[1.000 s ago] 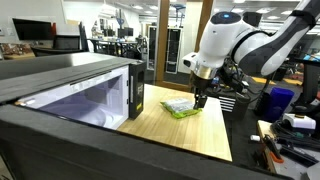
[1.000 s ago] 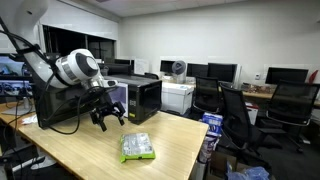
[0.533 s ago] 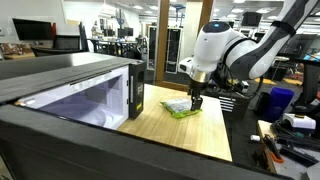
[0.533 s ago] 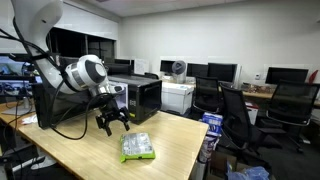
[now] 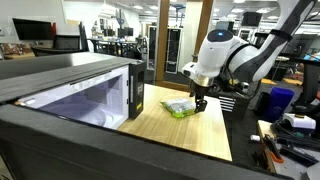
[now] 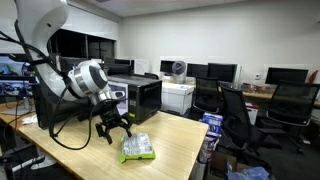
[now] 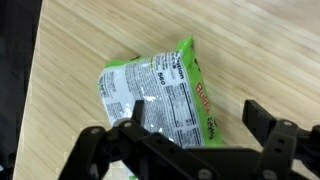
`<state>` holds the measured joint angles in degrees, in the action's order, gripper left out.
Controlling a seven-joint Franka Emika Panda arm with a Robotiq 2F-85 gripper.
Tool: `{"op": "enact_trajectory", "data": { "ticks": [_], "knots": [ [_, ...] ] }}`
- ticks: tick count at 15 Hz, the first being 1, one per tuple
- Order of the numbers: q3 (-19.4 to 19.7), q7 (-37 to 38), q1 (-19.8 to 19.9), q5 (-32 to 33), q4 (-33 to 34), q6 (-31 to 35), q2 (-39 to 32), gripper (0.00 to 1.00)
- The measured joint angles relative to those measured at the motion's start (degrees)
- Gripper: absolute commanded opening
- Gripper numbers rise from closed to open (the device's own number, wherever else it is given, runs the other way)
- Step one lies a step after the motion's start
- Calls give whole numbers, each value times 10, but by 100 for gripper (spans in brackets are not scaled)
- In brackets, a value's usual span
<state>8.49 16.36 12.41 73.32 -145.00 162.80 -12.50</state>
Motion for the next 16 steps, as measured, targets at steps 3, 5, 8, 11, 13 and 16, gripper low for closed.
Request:
{"op": "enact_trajectory", "data": {
  "ticks": [3, 5, 8, 11, 13, 16],
  "knots": [
    [25, 21, 9, 54, 27, 22, -38, 100],
    [37, 46, 11, 85, 54, 34, -68, 100],
    [41, 70, 11, 107, 87, 64, -114, 75],
    [40, 108, 8, 153, 116, 76, -137, 59],
    [40, 159, 4, 200, 132, 77, -140, 46],
    [35, 245, -5, 273, 148, 75, -133, 24]
  ]
}}
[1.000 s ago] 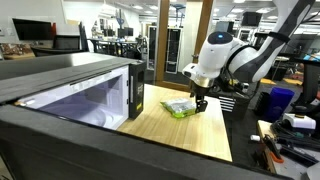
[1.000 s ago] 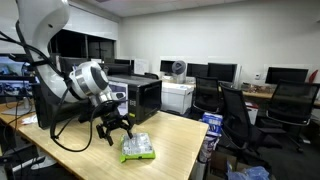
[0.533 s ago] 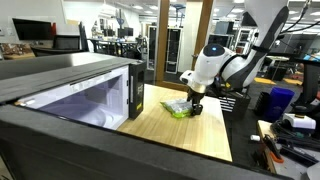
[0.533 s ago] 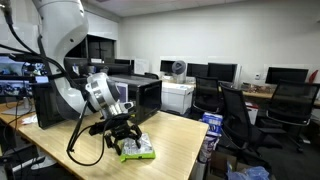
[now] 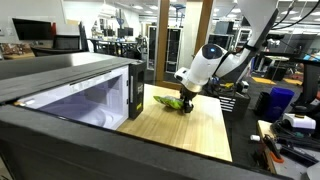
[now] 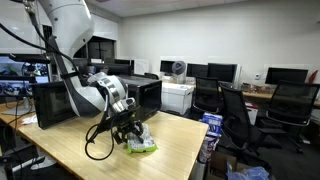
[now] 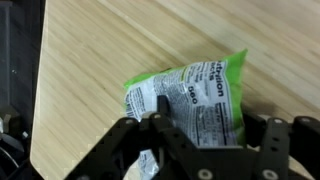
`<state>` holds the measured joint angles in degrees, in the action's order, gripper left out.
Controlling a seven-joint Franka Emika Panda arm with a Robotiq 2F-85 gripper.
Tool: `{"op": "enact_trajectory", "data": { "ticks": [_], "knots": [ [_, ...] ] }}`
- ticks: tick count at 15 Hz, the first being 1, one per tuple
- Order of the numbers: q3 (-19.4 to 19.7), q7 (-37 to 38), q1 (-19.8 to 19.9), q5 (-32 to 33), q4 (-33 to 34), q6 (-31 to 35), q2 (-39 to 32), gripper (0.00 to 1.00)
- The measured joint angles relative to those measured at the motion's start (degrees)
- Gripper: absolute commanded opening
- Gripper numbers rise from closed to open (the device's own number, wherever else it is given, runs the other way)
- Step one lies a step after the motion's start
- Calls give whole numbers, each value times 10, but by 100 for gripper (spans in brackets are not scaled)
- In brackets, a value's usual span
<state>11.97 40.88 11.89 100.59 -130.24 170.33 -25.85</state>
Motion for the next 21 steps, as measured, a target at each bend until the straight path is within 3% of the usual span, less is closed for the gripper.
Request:
{"op": "enact_trajectory", "data": {
  "ticks": [5, 14, 21],
  "knots": [
    [-6, 21, -21, 16, -42, -12, 32, 13],
    [-27, -140, -68, -126, -207, -11, 153, 8],
    [-62, -137, -108, -125, -218, -9, 208, 8]
  ]
}}
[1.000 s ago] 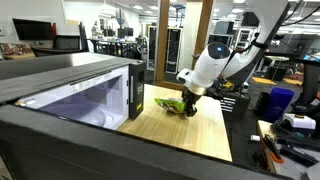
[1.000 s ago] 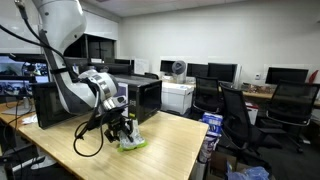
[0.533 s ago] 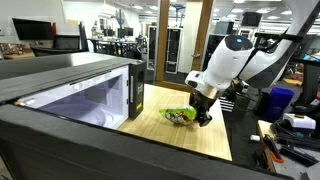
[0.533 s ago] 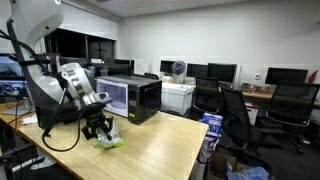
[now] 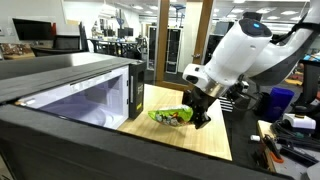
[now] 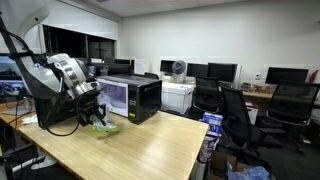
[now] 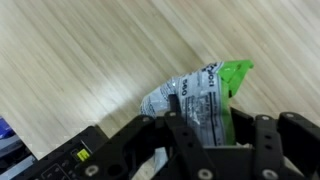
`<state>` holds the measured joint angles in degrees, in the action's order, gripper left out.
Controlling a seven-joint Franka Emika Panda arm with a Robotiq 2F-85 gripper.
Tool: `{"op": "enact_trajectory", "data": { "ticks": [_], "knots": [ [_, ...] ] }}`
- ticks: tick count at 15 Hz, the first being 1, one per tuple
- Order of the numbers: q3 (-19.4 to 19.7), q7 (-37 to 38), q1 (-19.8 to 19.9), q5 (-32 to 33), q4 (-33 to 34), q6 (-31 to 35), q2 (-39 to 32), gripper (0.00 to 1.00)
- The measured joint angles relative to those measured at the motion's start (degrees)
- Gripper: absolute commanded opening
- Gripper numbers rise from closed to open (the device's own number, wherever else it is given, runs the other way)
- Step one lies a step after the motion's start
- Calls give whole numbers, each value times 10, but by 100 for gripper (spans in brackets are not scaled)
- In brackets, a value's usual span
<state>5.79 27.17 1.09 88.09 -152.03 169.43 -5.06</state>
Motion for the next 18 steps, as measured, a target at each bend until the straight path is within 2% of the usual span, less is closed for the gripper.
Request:
{"op": "enact_trajectory", "data": {
  "ticks": [12, 18],
  "knots": [
    [-27, 0, -28, 3, 62, 58, 30, 8],
    [-34, 12, -37, 59, 114, 89, 16, 8]
  ]
}}
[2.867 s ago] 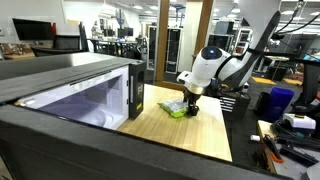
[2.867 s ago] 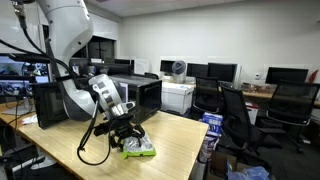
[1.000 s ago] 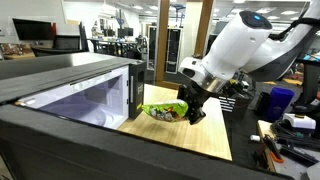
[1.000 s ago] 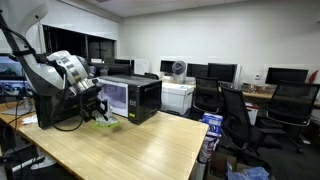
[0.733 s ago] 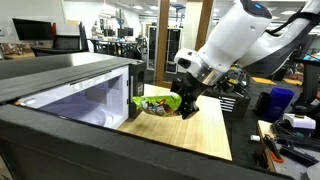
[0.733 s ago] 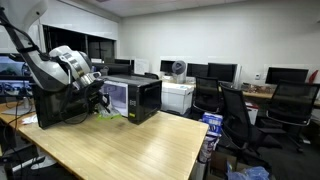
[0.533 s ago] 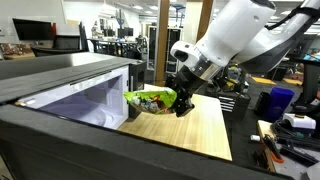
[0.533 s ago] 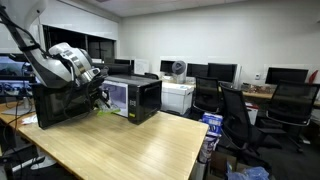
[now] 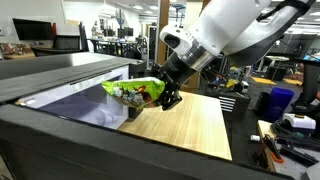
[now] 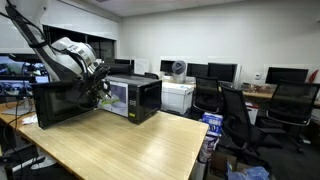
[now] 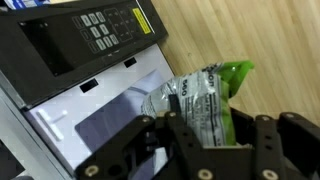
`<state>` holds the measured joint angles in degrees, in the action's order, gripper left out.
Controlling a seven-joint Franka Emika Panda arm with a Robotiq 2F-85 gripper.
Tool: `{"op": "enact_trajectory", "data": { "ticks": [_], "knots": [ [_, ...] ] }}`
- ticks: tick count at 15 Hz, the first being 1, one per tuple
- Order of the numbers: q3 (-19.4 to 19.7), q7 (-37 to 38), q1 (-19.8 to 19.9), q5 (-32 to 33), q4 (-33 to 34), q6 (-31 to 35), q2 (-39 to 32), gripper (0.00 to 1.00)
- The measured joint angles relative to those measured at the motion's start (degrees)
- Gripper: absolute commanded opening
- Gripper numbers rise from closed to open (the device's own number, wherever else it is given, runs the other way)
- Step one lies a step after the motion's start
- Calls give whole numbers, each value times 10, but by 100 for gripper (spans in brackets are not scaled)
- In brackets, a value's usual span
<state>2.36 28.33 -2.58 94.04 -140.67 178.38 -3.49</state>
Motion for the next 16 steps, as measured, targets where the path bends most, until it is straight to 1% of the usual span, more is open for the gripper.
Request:
{"op": "enact_trajectory", "data": {
  "ticks": [2, 4, 6, 8, 10, 13, 16],
  "knots": [
    [0, 13, 0, 26, 11, 3, -15, 8],
    [-3, 57, 0, 74, 28, 3, -32, 8],
    [-11, 140, 0, 150, 55, 3, -43, 8],
    [-30, 224, 2, 219, 83, 0, -49, 8],
    [-58, 312, 3, 290, 108, -14, -57, 8],
    [-112, 448, 12, 419, 123, -68, -85, 8],
    [-155, 581, 27, 566, 116, -156, -133, 8]
  ]
}}
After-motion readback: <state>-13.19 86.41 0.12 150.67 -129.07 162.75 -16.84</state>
